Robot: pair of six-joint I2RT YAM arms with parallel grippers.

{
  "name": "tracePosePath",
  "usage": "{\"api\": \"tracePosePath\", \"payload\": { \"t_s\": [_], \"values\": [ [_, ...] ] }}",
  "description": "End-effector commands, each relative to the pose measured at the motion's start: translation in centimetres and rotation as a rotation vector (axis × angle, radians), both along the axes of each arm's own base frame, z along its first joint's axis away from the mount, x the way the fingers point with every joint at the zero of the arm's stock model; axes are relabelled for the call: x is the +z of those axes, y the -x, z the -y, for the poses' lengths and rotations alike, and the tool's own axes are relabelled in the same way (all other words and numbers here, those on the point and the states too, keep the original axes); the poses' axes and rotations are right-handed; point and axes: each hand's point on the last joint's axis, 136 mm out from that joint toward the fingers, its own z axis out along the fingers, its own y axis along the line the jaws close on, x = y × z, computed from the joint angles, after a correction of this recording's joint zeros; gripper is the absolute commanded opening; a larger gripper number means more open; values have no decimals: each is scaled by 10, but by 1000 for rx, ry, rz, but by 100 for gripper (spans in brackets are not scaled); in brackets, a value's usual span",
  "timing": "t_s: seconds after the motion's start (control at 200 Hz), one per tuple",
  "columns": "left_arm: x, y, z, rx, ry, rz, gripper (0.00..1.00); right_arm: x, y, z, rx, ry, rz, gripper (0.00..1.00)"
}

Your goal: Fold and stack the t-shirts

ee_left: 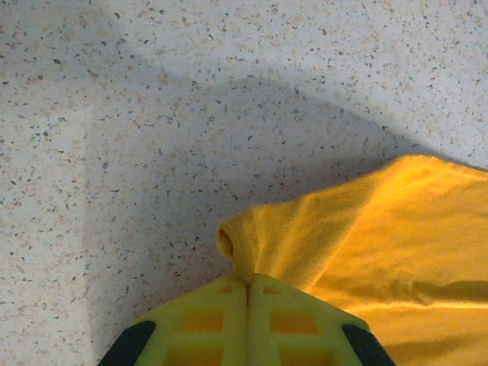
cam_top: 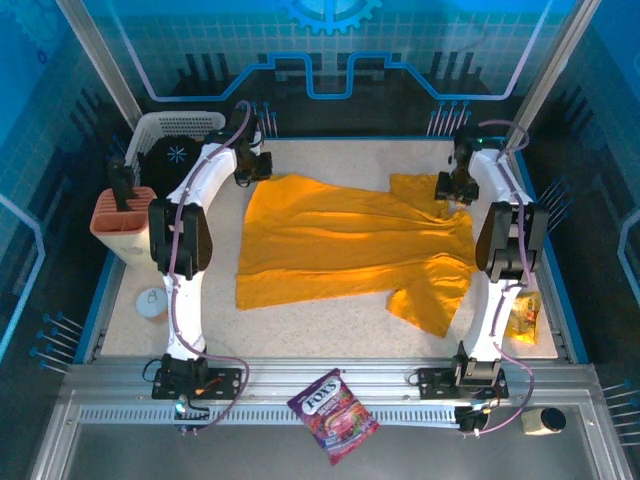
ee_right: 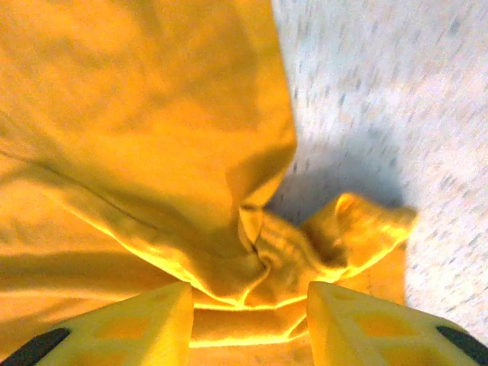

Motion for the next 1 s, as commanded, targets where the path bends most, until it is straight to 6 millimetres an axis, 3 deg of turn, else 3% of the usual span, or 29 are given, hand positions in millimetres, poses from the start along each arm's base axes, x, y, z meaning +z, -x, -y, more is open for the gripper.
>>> {"api": "tracePosePath", "payload": {
  "t_s": [0.0, 0.12, 0.135, 0.185, 0.34, 0.48, 0.606, 0.791, 0.991],
  "values": [
    [20, 2, 5, -5, 16, 38, 0, 12, -23, 18, -7, 30, 31, 46],
    [21, 2, 6, -6, 24, 38, 0, 8, -59, 17, 70, 19, 76, 47],
    [21, 2, 7, -6, 25, 37, 0, -6, -63, 17, 78, 15, 56, 47],
    [21, 2, 7, -6, 28, 36, 0, -15, -75, 24, 83, 22, 55, 47],
    [20, 2, 10, -16, 39, 35, 0, -28, -100, 40, 64, -9, 81, 46],
    [17, -2, 13, -21, 49, 23, 0, -33, -116, 38, 86, -44, 135, 47],
    [12, -3, 15, -23, 56, 16, 0, -41, -121, 27, 123, -42, 139, 46],
    [7, -3, 17, -29, 51, 8, 0, -70, -119, 11, 152, -34, 80, 45],
    [4, -3, 16, -30, 46, 5, 0, -102, -111, 10, 139, -2, 7, 45]
  ]
}}
